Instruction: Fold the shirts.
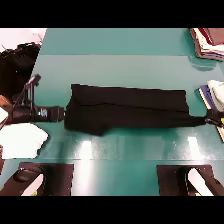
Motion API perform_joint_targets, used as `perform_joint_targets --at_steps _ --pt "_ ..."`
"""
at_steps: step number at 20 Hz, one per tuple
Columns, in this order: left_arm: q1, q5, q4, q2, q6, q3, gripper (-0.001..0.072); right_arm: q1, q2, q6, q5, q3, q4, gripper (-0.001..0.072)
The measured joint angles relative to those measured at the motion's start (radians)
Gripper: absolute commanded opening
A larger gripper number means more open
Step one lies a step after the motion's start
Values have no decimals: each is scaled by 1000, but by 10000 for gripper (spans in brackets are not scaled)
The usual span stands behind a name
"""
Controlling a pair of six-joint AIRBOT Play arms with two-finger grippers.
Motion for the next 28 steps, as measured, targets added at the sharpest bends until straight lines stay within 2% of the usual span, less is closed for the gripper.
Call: perform_joint_targets --at_steps 5,9,10,11,12,13,17,18,19,20,24,28 --pt "0 131 20 -335 85 172 29 105 -266 26 -58 190 -2 22" --pt "0 187 23 -616 108 350 36 161 -458 33 -75 348 -1 24" --pt "0 196 23 -668 111 391 275 169 -497 33 -76 385 1 34" --pt "0 203 24 -713 114 430 603 172 -536 34 -77 422 11 179" --pt "0 213 24 -745 114 463 669 172 -571 34 -78 457 26 344" --pt "0 220 24 -768 114 491 607 166 -600 33 -79 486 52 362" --pt "0 157 26 -811 118 603 602 95 -667 -27 -30 544 176 371" --pt "0 129 24 -815 118 626 585 67 -674 -44 -8 539 194 399" --pt "0 102 22 -818 118 641 319 38 -679 -57 8 526 204 512" --pt "0 78 19 -822 119 650 47 10 -683 -70 23 507 216 586" --pt "0 35 -26 -827 121 669 38 -101 -690 -115 31 381 248 581" --pt "-51 67 -77 -829 121 675 28 -143 -705 -185 -19 274 323 572"
